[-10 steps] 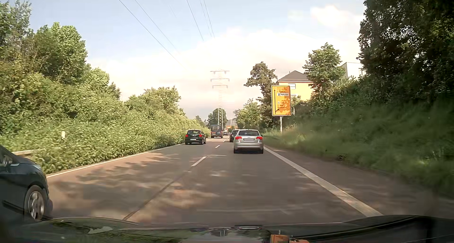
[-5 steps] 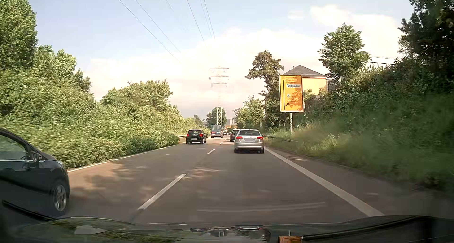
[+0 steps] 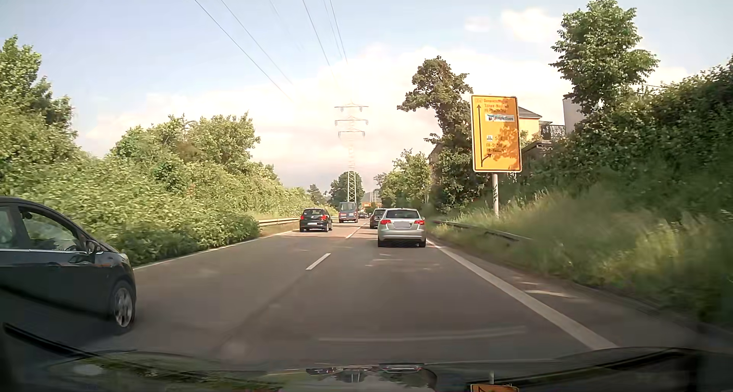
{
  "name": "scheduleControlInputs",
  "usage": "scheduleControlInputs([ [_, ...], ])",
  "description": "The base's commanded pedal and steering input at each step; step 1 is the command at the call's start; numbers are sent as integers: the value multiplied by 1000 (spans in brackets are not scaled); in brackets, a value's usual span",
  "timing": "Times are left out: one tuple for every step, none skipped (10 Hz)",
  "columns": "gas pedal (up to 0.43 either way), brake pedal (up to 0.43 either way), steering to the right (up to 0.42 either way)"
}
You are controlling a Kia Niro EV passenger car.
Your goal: Follow the waypoints while adhering to traffic rules and regulations
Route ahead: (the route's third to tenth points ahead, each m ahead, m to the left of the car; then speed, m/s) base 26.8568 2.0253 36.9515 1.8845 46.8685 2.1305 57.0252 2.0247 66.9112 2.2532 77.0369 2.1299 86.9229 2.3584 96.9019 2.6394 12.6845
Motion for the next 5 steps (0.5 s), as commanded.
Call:
scheduleControlInputs([
  [157, 0, 3],
  [157, 0, 3],
  [157, 0, 3],
  [157, 0, 1],
  [157, 0, 0],
])
